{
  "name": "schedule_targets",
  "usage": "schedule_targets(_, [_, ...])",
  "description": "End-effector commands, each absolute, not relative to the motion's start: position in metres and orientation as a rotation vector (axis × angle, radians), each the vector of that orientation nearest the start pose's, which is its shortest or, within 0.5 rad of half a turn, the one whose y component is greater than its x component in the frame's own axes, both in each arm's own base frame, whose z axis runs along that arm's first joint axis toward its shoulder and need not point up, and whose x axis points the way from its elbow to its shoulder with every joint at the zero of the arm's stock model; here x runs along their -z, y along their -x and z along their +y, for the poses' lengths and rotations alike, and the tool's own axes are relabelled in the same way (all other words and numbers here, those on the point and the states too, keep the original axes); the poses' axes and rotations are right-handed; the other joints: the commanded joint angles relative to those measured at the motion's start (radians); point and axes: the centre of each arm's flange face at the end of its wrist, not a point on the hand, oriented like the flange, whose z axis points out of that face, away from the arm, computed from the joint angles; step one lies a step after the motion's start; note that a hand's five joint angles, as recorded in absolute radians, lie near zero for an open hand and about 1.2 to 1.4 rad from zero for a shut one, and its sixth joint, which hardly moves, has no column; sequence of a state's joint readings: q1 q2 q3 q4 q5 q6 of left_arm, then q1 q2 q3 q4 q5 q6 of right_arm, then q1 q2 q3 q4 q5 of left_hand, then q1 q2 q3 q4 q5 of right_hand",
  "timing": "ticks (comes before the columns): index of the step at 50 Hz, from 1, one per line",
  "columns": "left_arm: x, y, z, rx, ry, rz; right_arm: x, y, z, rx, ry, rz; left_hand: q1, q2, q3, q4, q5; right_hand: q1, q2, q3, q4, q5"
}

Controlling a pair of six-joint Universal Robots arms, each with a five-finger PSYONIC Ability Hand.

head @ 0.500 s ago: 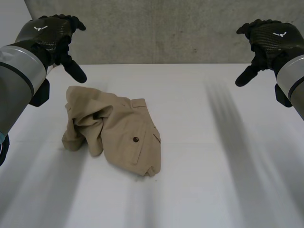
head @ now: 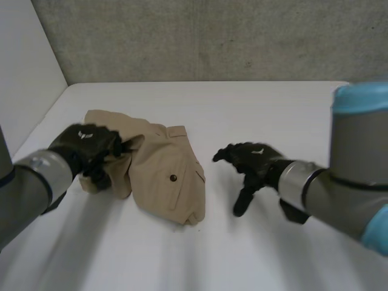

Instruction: Fold the shorts.

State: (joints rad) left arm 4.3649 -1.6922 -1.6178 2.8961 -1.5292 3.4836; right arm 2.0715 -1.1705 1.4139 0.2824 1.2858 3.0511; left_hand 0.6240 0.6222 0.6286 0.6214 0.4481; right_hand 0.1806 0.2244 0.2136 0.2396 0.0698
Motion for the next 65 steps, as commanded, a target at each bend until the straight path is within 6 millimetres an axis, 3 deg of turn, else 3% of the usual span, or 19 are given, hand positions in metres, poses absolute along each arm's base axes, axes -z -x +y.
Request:
schedule_targets(1, [-0.220, 0.211, -0.223, 1.752, -0.743, 2.589, -0.183, -0.329, -0.200, 1.197, 0.693, 2.152, 0.021, 0.023, 0.017, 0.024, 0.022, -0.006, -0.050, -0.039, -0.065, -0.070])
schedule_targets(7, [-0.212, 0.211, -0.229, 1.807, -0.521, 2.715, -0.169, -0.350, -0.187, 1.230, 0.690, 2.154, -0.087, -0.086, -0.092, -0.085, -0.086, 0.048, 0.004, 0.015, -0.011, -0.016])
schedule_targets(18, [-0.183, 0.215, -0.262, 1.729, -0.234, 2.835, -0.146, -0.378, -0.190, 1.367, 0.659, 2.161, -0.231, -0.230, -0.236, -0.229, -0.230, 0.162, 0.119, 0.130, 0.103, 0.099])
schedule_targets(22, [-0.177, 0.215, -0.276, 1.715, -0.123, 2.793, -0.141, -0.384, -0.195, 1.440, 0.623, 2.139, -0.240, -0.238, -0.245, -0.238, -0.239, 0.400, 0.356, 0.367, 0.341, 0.336])
schedule_targets(25, [-0.173, 0.216, -0.285, 1.713, -0.086, 2.757, -0.136, -0.386, -0.202, 1.512, 0.582, 2.125, -0.261, -0.259, -0.265, -0.258, -0.259, 0.711, 0.667, 0.678, 0.652, 0.647])
schedule_targets(28, [-0.169, 0.220, -0.295, 1.751, -0.061, 2.712, -0.134, -0.387, -0.208, 1.588, 0.538, 2.105, -0.261, -0.259, -0.265, -0.258, -0.259, 1.171, 1.127, 1.138, 1.112, 1.108])
schedule_targets(36, [-0.158, 0.222, -0.316, 1.839, 0.025, 2.558, -0.139, -0.392, -0.215, 1.674, 0.563, 2.049, -0.243, -0.241, -0.248, -0.241, -0.242, 1.216, 1.172, 1.183, 1.157, 1.152])
schedule_targets(41, [-0.156, 0.222, -0.325, 1.864, 0.044, 2.502, -0.154, -0.389, -0.223, 1.718, 0.553, 2.019, -0.220, -0.218, -0.224, -0.217, -0.218, 1.216, 1.172, 1.183, 1.157, 1.152])
schedule_targets(47, [-0.146, 0.225, -0.334, 1.851, -0.026, 2.471, -0.178, -0.377, -0.243, 1.804, 0.526, 1.994, -0.041, -0.039, -0.046, -0.038, -0.040, 1.216, 1.172, 1.183, 1.157, 1.152])
schedule_targets(50, [-0.142, 0.227, -0.340, 1.852, -0.065, 2.445, -0.186, -0.377, -0.244, 1.826, 0.565, 1.967, 0.290, 0.292, 0.285, 0.293, 0.291, 1.216, 1.172, 1.183, 1.157, 1.152])
schedule_targets(51, [-0.144, 0.227, -0.341, 1.854, -0.079, 2.435, -0.187, -0.377, -0.244, 1.830, 0.582, 1.959, 0.652, 0.653, 0.647, 0.654, 0.653, 1.216, 1.172, 1.183, 1.157, 1.152])
schedule_targets(53, [-0.144, 0.226, -0.340, 1.841, -0.098, 2.433, -0.193, -0.376, -0.247, 1.858, 0.640, 1.941, 0.772, 0.774, 0.768, 0.775, 0.774, 1.216, 1.172, 1.183, 1.157, 1.152])
schedule_targets(56, [-0.164, 0.230, -0.333, 1.888, -0.157, 2.420, -0.200, -0.372, -0.252, 1.896, 0.695, 1.932, 0.772, 0.774, 0.768, 0.775, 0.774, 1.216, 1.172, 1.183, 1.157, 1.152])
schedule_targets(58, [-0.205, 0.237, -0.315, 1.994, -0.255, 2.403, -0.214, -0.368, -0.255, 1.935, 0.742, 1.911, 0.772, 0.774, 0.768, 0.775, 0.774, 1.216, 1.172, 1.183, 1.157, 1.152])
schedule_targets(60, [-0.226, 0.240, -0.303, 2.053, -0.329, 2.394, -0.227, -0.364, -0.256, 1.963, 0.758, 1.894, 0.772, 0.774, 0.768, 0.775, 0.774, 1.216, 1.172, 1.183, 1.157, 1.152])
schedule_targets(62, [-0.262, 0.246, -0.284, 2.160, -0.467, 2.360, -0.247, -0.358, -0.256, 2.004, 0.800, 1.864, 0.772, 0.774, 0.768, 0.775, 0.774, 1.216, 1.172, 1.183, 1.157, 1.152])
schedule_targets(64, [-0.285, 0.246, -0.273, 2.226, -0.547, 2.315, -0.271, -0.352, -0.253, 2.048, 0.841, 1.828, 0.772, 0.774, 0.768, 0.775, 0.774, 1.216, 1.172, 1.183, 1.157, 1.152])
schedule_targets(65, [-0.307, 0.246, -0.261, 2.286, -0.628, 2.258, -0.281, -0.349, -0.252, 2.065, 0.861, 1.820, 0.772, 0.774, 0.768, 0.775, 0.774, 1.216, 1.172, 1.183, 1.157, 1.152])
